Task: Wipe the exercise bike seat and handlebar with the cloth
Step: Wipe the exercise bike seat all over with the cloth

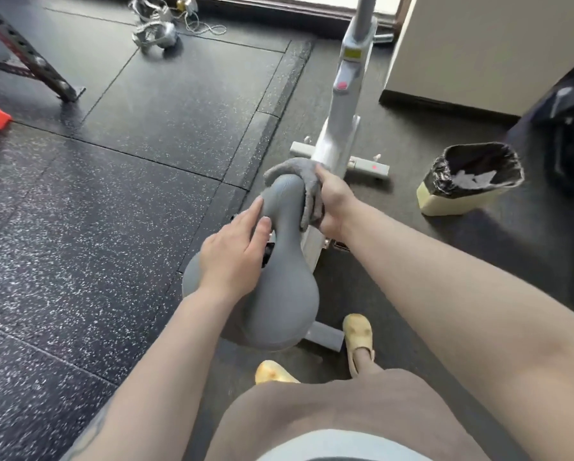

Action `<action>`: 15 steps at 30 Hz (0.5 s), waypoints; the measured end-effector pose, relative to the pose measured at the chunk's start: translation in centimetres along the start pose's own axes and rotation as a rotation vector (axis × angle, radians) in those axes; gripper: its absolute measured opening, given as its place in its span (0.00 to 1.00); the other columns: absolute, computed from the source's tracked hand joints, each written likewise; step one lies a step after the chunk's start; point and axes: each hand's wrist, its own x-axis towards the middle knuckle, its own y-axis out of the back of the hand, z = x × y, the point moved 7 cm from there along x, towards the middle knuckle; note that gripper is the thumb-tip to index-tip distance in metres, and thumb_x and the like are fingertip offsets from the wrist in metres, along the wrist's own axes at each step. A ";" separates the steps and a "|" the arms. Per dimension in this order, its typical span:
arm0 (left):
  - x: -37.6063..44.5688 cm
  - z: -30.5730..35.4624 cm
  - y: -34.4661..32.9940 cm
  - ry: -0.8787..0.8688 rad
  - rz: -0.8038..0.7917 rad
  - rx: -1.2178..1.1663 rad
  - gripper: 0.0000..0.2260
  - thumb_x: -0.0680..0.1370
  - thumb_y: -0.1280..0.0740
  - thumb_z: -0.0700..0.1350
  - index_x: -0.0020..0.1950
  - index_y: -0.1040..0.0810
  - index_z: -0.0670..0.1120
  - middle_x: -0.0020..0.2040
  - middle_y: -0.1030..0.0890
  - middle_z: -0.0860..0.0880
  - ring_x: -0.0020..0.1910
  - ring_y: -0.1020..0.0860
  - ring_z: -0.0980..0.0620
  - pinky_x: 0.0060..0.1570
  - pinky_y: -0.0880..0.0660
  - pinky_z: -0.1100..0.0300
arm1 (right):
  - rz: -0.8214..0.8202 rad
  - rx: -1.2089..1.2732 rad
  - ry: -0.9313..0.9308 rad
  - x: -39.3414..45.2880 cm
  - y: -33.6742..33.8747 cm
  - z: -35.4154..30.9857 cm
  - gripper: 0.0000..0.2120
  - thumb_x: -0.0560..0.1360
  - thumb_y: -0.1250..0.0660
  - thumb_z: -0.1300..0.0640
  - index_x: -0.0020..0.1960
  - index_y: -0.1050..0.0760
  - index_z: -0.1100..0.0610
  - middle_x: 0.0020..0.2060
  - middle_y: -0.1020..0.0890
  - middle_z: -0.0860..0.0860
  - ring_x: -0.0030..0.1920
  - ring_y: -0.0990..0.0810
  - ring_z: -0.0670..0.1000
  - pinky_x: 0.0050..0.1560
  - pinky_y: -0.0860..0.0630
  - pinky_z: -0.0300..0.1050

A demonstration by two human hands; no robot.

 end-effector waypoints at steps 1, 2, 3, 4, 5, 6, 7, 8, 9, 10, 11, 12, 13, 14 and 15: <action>0.2 0.1 -0.2 0.023 0.012 0.019 0.20 0.81 0.50 0.55 0.74 0.39 0.57 0.71 0.30 0.53 0.68 0.31 0.48 0.64 0.36 0.50 | -0.018 0.038 -0.042 -0.4 0.3 1.6 0.33 0.79 0.50 0.38 0.61 0.26 0.67 0.54 0.21 0.69 0.57 0.21 0.63 0.61 0.26 0.56; 0.4 0.3 -0.3 0.045 0.031 0.049 0.20 0.81 0.51 0.56 0.74 0.39 0.57 0.70 0.29 0.53 0.67 0.30 0.47 0.62 0.36 0.49 | -0.028 0.080 -0.088 -1.7 0.7 3.4 0.33 0.80 0.51 0.39 0.61 0.26 0.67 0.54 0.22 0.69 0.58 0.21 0.63 0.60 0.25 0.54; 0.5 0.4 -0.4 0.065 0.052 0.080 0.21 0.81 0.52 0.57 0.74 0.39 0.57 0.69 0.28 0.52 0.65 0.29 0.46 0.61 0.35 0.49 | -0.055 0.141 -0.141 -3.0 1.1 5.1 0.32 0.80 0.52 0.39 0.59 0.25 0.65 0.53 0.20 0.67 0.55 0.20 0.61 0.56 0.23 0.49; 0.6 0.4 -0.4 0.084 0.073 0.100 0.21 0.80 0.53 0.58 0.73 0.38 0.58 0.68 0.26 0.51 0.64 0.28 0.45 0.59 0.35 0.49 | -0.105 0.202 -0.173 -3.8 1.5 6.1 0.30 0.81 0.52 0.40 0.59 0.24 0.63 0.53 0.19 0.64 0.54 0.19 0.58 0.54 0.23 0.46; 0.7 0.4 -0.4 0.099 0.092 0.109 0.22 0.80 0.54 0.59 0.73 0.38 0.58 0.66 0.25 0.51 0.63 0.27 0.45 0.58 0.34 0.49 | -0.156 0.250 -0.197 -3.8 1.8 6.2 0.29 0.81 0.52 0.41 0.61 0.25 0.62 0.56 0.19 0.61 0.56 0.20 0.57 0.57 0.24 0.47; 0.8 0.3 -0.4 0.107 0.106 0.114 0.23 0.79 0.55 0.59 0.72 0.37 0.58 0.65 0.24 0.51 0.62 0.27 0.44 0.57 0.34 0.49 | -0.187 0.281 -0.216 -3.0 2.0 5.6 0.29 0.81 0.52 0.42 0.65 0.27 0.61 0.60 0.22 0.60 0.60 0.23 0.58 0.61 0.27 0.50; 0.8 0.2 -0.4 0.110 0.114 0.118 0.24 0.78 0.56 0.59 0.72 0.37 0.58 0.65 0.23 0.51 0.61 0.26 0.44 0.56 0.34 0.49 | -0.192 0.277 -0.233 -2.1 1.8 4.4 0.29 0.81 0.53 0.42 0.67 0.30 0.62 0.63 0.24 0.60 0.63 0.25 0.58 0.63 0.29 0.52; 0.7 0.2 -0.4 0.111 0.117 0.120 0.24 0.78 0.56 0.59 0.72 0.37 0.58 0.64 0.23 0.51 0.61 0.26 0.44 0.55 0.34 0.50 | -0.187 0.268 -0.253 -1.0 1.3 3.5 0.30 0.81 0.53 0.42 0.68 0.31 0.63 0.65 0.26 0.61 0.65 0.27 0.59 0.65 0.31 0.53; 0.7 0.2 -0.4 0.111 0.119 0.120 0.24 0.78 0.56 0.59 0.72 0.36 0.58 0.64 0.23 0.51 0.60 0.26 0.44 0.55 0.34 0.50 | -0.171 0.265 -0.261 -0.4 0.7 2.6 0.31 0.81 0.53 0.41 0.68 0.31 0.65 0.65 0.27 0.62 0.65 0.27 0.59 0.67 0.32 0.54; 0.7 0.2 -0.4 0.110 0.120 0.120 0.24 0.78 0.55 0.59 0.72 0.36 0.58 0.64 0.22 0.51 0.60 0.26 0.44 0.55 0.34 0.50 | -0.161 0.269 -0.262 -0.1 -0.2 2.0 0.32 0.80 0.53 0.40 0.68 0.31 0.65 0.65 0.26 0.63 0.65 0.27 0.59 0.67 0.32 0.55; 0.6 0.2 -0.4 0.110 0.122 0.121 0.24 0.78 0.55 0.58 0.72 0.36 0.58 0.63 0.22 0.51 0.60 0.26 0.45 0.55 0.34 0.50 | -0.154 0.253 -0.257 -0.2 -0.9 2.0 0.32 0.80 0.52 0.40 0.67 0.30 0.65 0.64 0.25 0.64 0.64 0.26 0.60 0.67 0.31 0.55; 0.5 0.3 -0.4 0.109 0.122 0.121 0.24 0.78 0.55 0.58 0.72 0.36 0.58 0.63 0.22 0.51 0.60 0.26 0.45 0.55 0.35 0.51 | -0.152 0.228 -0.242 -0.2 -1.0 2.5 0.32 0.80 0.52 0.39 0.67 0.30 0.64 0.62 0.24 0.64 0.62 0.24 0.60 0.64 0.29 0.55; 0.4 0.3 -0.3 0.110 0.122 0.118 0.24 0.78 0.55 0.58 0.72 0.36 0.58 0.62 0.22 0.52 0.60 0.26 0.46 0.55 0.35 0.51 | -0.125 0.188 -0.220 -0.5 -0.5 3.3 0.30 0.80 0.51 0.40 0.67 0.29 0.63 0.61 0.23 0.64 0.60 0.23 0.60 0.60 0.26 0.54; 0.3 0.2 -0.3 0.112 0.123 0.114 0.23 0.78 0.55 0.58 0.72 0.36 0.59 0.62 0.22 0.52 0.60 0.26 0.47 0.55 0.35 0.51 | -0.094 0.136 -0.204 -1.0 0.4 4.0 0.28 0.80 0.50 0.42 0.66 0.29 0.61 0.60 0.22 0.64 0.57 0.22 0.61 0.55 0.25 0.53; 0.4 0.2 -0.2 0.115 0.126 0.111 0.23 0.78 0.55 0.58 0.72 0.36 0.59 0.63 0.22 0.53 0.60 0.26 0.47 0.55 0.35 0.51 | -0.083 0.073 -0.186 -1.7 1.2 4.1 0.26 0.81 0.48 0.43 0.66 0.29 0.61 0.57 0.21 0.64 0.54 0.21 0.62 0.51 0.24 0.53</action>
